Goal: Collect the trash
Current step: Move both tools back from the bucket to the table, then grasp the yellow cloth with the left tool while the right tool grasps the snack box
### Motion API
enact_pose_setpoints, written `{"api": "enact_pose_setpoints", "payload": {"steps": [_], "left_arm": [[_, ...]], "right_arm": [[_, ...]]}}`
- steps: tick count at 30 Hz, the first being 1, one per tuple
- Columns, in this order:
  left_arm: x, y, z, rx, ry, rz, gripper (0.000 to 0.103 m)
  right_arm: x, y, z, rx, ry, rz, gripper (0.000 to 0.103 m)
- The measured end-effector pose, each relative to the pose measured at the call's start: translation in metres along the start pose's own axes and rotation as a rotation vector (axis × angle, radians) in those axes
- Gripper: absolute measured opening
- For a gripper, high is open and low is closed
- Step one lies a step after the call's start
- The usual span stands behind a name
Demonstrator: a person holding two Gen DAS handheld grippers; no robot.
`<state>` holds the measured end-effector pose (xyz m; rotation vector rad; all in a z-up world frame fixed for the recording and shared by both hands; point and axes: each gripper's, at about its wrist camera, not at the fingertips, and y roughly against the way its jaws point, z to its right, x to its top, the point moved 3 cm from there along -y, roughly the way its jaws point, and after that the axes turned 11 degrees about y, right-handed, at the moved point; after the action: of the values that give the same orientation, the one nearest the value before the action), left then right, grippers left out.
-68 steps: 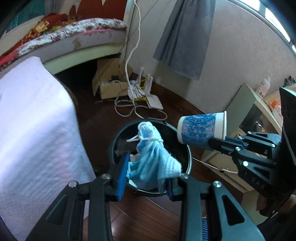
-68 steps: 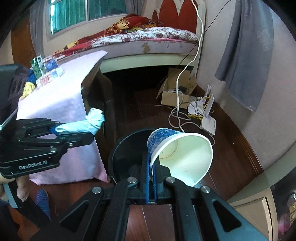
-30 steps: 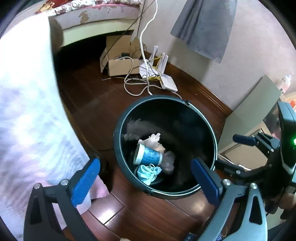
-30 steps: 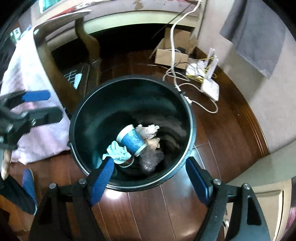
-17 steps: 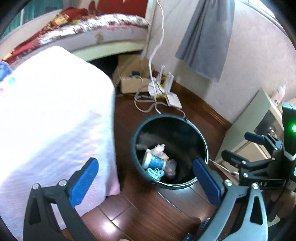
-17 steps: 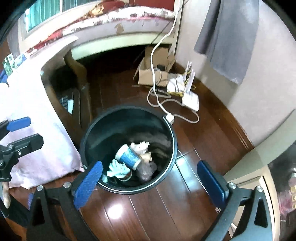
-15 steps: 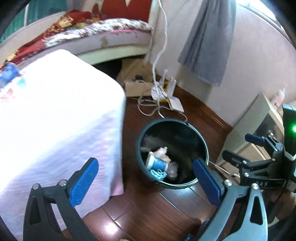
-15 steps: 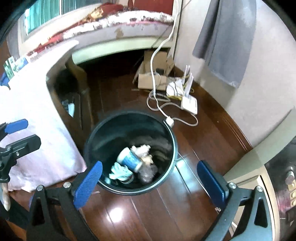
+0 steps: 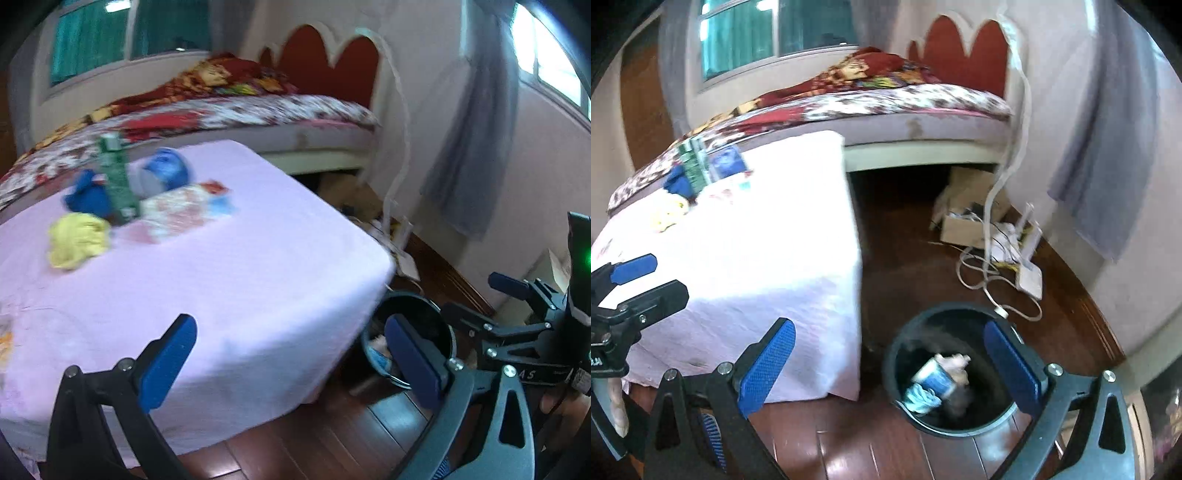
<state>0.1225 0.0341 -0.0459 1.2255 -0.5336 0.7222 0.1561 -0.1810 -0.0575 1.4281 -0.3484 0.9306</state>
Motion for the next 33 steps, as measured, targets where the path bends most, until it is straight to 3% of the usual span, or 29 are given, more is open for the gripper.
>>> {"api": "enact_pose_setpoints", "payload": {"steps": [8, 14, 24, 33], "left_arm": [[0.023, 0.021, -0.096, 0.161, 0.106, 0.081, 0.101], [0.029, 0.025, -0.159, 0.231, 0.177, 0.082, 0.093], [0.043, 0.005, -0.198, 0.251, 0.226, 0.067, 0.093], [0.067, -0.029, -0.218, 0.265, 0.234, 0.042, 0.093]], "right_arm": [[0.059, -0.016, -0.074, 0.065, 0.037, 0.035, 0.103], [0.089, -0.039, -0.127, 0.114, 0.081, 0.041, 0.103], [0.144, -0.105, -0.199, 0.16, 0.099, 0.0, 0.103], [0.173, -0.171, -0.217, 0.148, 0.112, -0.071, 0.103]]}}
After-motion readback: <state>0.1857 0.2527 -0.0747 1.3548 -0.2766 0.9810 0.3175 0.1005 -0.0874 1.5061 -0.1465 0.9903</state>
